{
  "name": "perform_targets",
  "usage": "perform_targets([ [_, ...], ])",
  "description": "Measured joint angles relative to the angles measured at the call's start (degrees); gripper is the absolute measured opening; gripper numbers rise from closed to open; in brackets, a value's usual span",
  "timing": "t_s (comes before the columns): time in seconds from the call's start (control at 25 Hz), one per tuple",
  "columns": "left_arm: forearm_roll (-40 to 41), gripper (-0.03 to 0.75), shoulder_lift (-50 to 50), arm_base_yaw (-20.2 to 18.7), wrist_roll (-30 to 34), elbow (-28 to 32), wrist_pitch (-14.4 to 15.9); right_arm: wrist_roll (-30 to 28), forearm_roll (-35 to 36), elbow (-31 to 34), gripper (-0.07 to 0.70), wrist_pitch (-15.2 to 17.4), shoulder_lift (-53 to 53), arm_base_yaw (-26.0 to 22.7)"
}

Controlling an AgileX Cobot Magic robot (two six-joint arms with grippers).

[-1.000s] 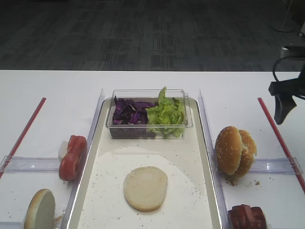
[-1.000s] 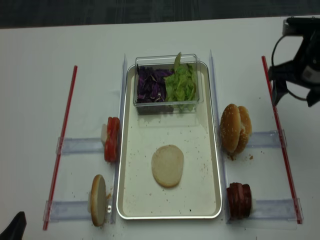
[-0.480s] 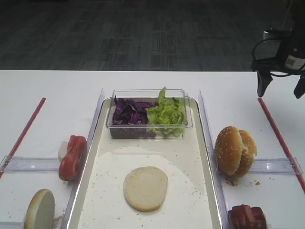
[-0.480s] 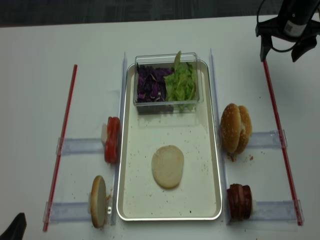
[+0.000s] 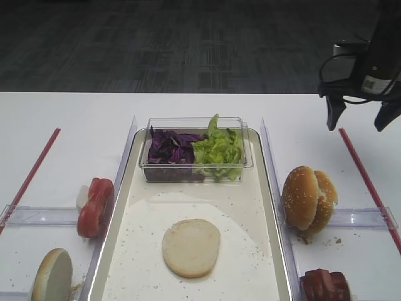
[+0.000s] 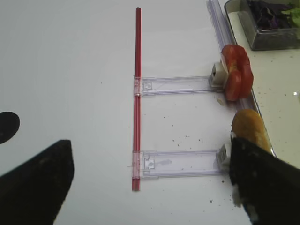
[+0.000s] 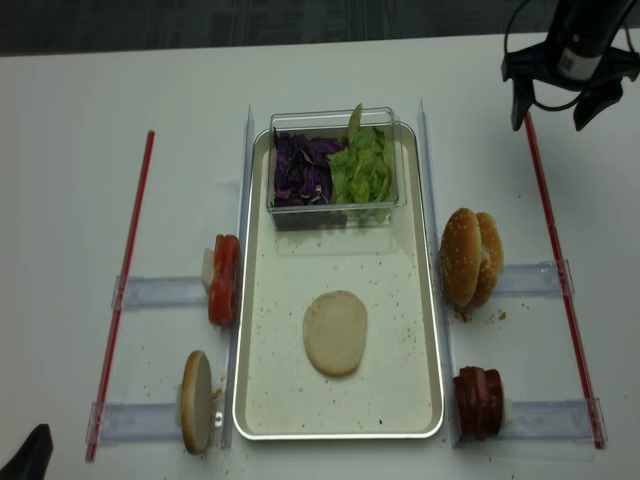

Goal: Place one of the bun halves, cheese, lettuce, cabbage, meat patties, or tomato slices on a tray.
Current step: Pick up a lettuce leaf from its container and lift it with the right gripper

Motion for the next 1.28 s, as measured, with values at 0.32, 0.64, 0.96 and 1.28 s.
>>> perform_targets([
  [0.32,0.0,0.618,0.0,0.0,0.0,0.0,0.0,0.0,0.0,-0.21,0.647,0.0,0.0,10.87],
  [0.64,0.0,0.618,0.0,0.14,0.0,0.0,0.0,0.98,0.0,-0.21,0.645,0.0,0.0,20.56],
  [0.96,0.0,0.618,0.0,0.14,0.0,0.0,0.0,0.98,0.2,-0.21,0.645,-1.25,0.0,27.27],
  [1.28,0.0,0.618,0.0,0.14,0.0,0.0,0.0,0.98,1.24,-0.21,0.638,-3.06,0.0,30.67],
])
